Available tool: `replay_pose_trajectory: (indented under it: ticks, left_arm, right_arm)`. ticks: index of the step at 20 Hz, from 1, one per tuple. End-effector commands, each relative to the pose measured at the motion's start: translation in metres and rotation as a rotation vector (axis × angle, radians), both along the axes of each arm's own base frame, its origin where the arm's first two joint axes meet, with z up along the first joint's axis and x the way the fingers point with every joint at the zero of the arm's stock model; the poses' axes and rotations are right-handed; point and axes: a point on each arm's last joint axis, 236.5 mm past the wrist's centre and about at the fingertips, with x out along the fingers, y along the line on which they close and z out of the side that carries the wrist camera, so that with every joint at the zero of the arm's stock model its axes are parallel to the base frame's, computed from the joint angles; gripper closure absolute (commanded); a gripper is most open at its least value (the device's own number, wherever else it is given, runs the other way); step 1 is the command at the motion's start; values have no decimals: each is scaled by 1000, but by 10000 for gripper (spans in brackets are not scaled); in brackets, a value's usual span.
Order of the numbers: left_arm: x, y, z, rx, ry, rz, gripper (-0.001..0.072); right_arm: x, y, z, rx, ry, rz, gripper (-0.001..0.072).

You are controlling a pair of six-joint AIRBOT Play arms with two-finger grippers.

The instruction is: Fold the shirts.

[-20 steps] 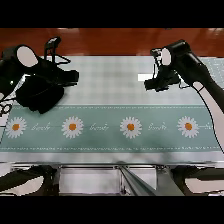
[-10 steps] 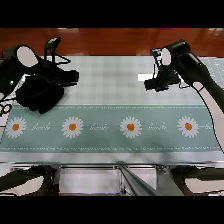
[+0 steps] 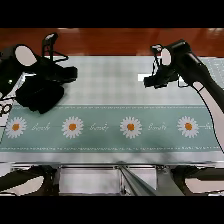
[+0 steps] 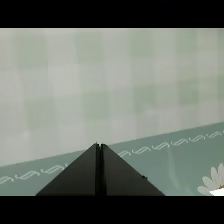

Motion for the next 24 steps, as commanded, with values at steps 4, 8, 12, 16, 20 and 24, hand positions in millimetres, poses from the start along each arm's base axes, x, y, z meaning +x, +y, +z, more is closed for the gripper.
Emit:
replay_pose_trajectory:
  ticks: [4,8,12,16,20,24]
  left_arm:
    - [13,89,75,145,-128,-44,675]
    - [9,172,89,136,-139,203,413]
    - [28,243,37,133,-108,405,200]
    - [44,273,-45,117,30,455,200]
    - [38,272,-123,97,205,430,201]
    - [31,271,-165,102,287,398,201]
  right_arm:
    - [2,-43,71,-135,-183,-1,378]
    - [-39,-56,60,-109,-198,-49,293]
    - [-112,-42,-23,41,-57,-124,294]
    - [-162,-22,-55,170,65,-187,295]
    - [-162,-17,-54,199,65,-238,296]
    - [-163,-14,-54,219,70,-273,297]
